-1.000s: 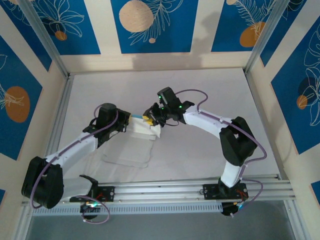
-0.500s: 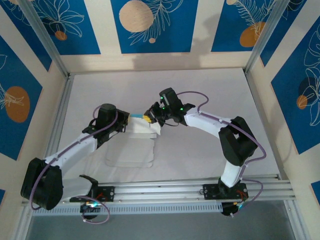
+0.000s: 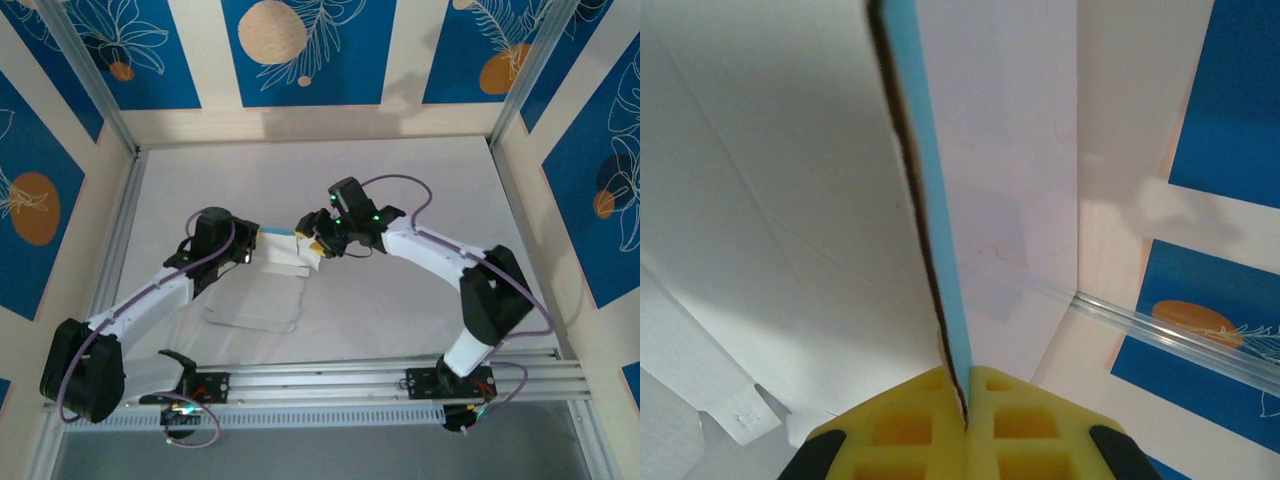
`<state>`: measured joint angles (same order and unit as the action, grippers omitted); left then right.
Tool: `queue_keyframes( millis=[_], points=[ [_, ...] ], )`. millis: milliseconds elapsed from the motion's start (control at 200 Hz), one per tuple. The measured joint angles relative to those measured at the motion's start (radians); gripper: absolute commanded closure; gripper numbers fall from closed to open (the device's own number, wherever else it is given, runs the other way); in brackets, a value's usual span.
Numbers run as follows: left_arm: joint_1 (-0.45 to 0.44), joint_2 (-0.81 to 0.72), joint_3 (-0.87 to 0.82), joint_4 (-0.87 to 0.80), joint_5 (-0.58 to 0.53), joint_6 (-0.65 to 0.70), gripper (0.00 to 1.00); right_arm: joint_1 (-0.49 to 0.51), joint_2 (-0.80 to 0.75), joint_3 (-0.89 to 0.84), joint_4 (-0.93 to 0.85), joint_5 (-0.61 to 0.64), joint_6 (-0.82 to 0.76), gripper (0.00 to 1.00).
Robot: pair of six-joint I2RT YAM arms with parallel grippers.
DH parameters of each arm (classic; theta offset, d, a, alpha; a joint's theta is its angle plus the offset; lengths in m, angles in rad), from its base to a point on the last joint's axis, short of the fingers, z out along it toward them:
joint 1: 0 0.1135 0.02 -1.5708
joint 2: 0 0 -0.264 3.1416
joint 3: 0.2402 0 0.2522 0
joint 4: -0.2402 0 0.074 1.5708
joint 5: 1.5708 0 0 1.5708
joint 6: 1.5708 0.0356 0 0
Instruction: Fold the paper box
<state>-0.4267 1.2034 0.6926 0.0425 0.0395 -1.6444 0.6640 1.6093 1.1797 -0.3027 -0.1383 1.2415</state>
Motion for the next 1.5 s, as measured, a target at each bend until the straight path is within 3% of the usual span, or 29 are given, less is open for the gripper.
queue_keyframes(
  millis=[80,150,255,530,785,1501],
  points=[
    [0.000,0.009,0.000,0.007,0.000,-0.001,1.00,-0.008,-0.082,-0.047,-0.044,0.026,-0.051,0.54],
    [0.001,0.029,0.000,0.023,0.000,-0.008,1.00,-0.018,-0.150,-0.103,-0.058,0.046,-0.080,0.72],
    [0.001,0.058,0.002,0.041,0.000,-0.023,1.00,-0.023,-0.204,-0.183,-0.075,0.055,-0.118,0.87],
    [0.001,0.075,0.002,0.077,0.000,-0.042,1.00,0.027,-0.028,-0.185,-0.090,0.045,-0.162,0.83],
    [0.001,0.074,0.002,0.077,0.000,-0.045,1.00,0.054,0.163,-0.037,-0.126,0.066,-0.206,0.82],
    [0.001,0.013,-0.019,0.077,0.001,-0.048,1.00,0.057,0.304,0.049,-0.214,0.230,-0.208,0.87]
  ],
)
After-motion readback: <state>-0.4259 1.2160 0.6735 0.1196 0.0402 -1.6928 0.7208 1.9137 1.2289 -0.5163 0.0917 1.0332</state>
